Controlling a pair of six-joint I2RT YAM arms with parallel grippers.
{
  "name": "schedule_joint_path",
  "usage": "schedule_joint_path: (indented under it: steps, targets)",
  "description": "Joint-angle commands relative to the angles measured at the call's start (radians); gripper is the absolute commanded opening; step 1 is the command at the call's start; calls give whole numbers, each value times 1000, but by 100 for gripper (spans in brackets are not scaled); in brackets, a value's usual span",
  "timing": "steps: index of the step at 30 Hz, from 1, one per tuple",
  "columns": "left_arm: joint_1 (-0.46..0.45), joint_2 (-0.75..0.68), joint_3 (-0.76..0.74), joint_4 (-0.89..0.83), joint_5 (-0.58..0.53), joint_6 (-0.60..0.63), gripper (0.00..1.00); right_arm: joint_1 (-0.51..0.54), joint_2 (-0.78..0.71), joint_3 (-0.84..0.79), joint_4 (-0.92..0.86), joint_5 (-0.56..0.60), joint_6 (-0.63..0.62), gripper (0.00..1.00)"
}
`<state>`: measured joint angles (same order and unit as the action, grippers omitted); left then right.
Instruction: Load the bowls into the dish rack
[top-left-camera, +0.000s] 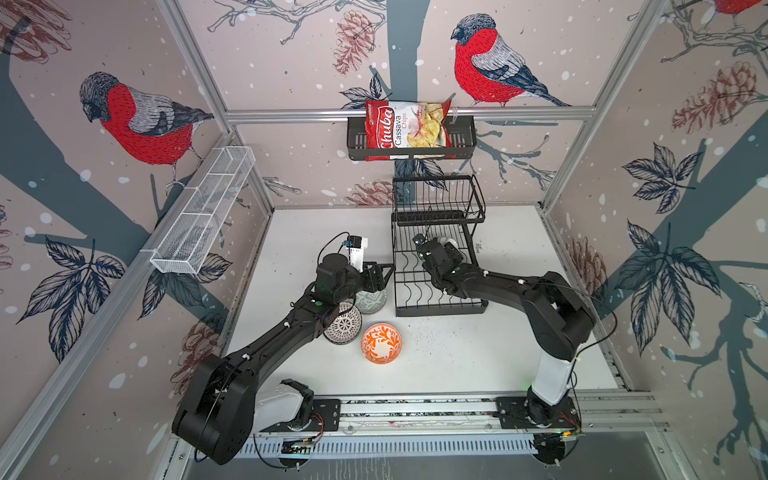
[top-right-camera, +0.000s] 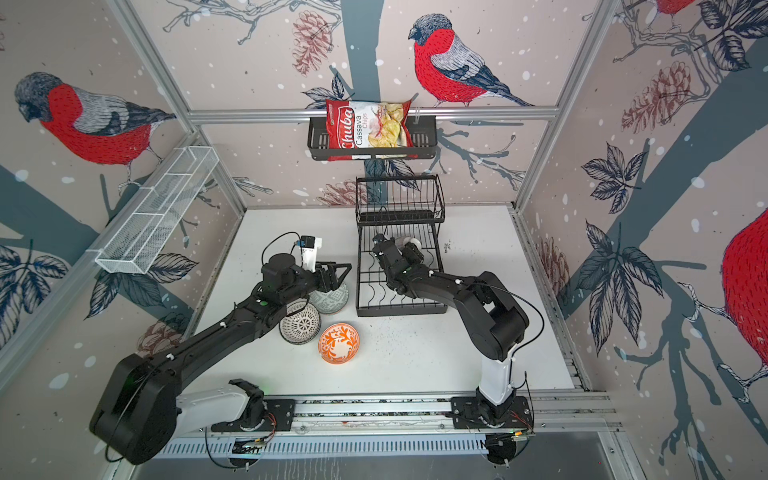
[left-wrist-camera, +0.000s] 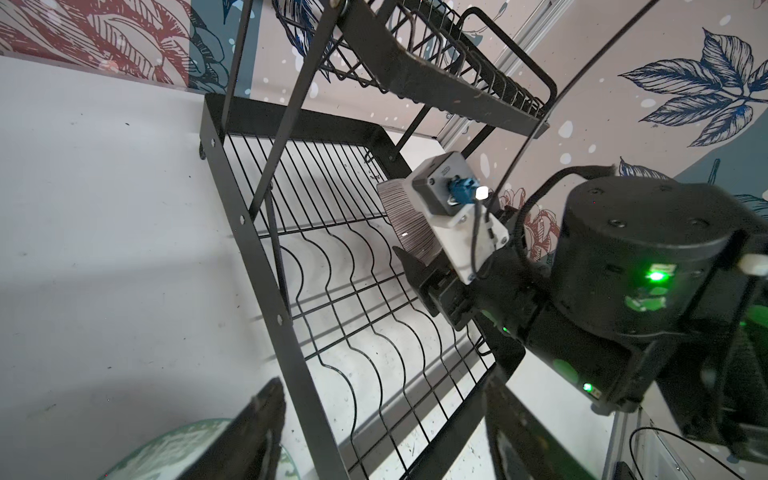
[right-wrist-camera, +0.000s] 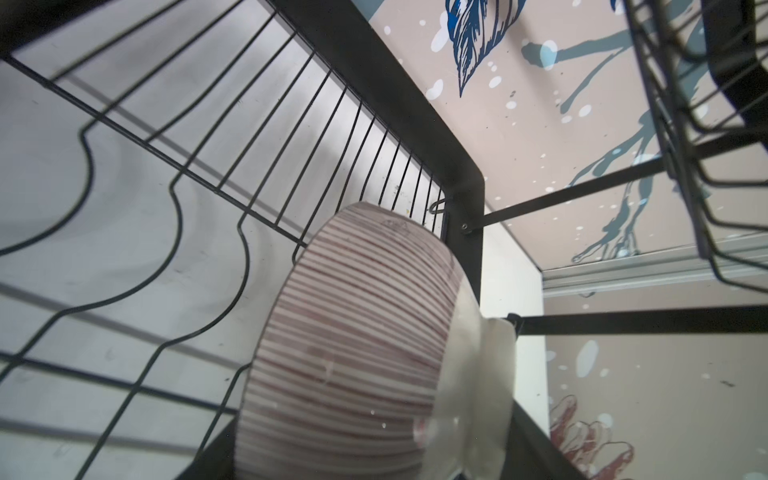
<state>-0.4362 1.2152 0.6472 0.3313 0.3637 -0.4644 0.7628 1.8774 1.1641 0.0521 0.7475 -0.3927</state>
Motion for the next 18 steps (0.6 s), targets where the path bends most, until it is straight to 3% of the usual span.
schedule_joint_path:
  steps: [1,18]
  targets:
    - [1,-3,-6,39,-1,4,74,3,30,19,103,91,-79,56]
    - [4,3,-26,46,0,-1,75,-41,145,70,281,96,-260,58]
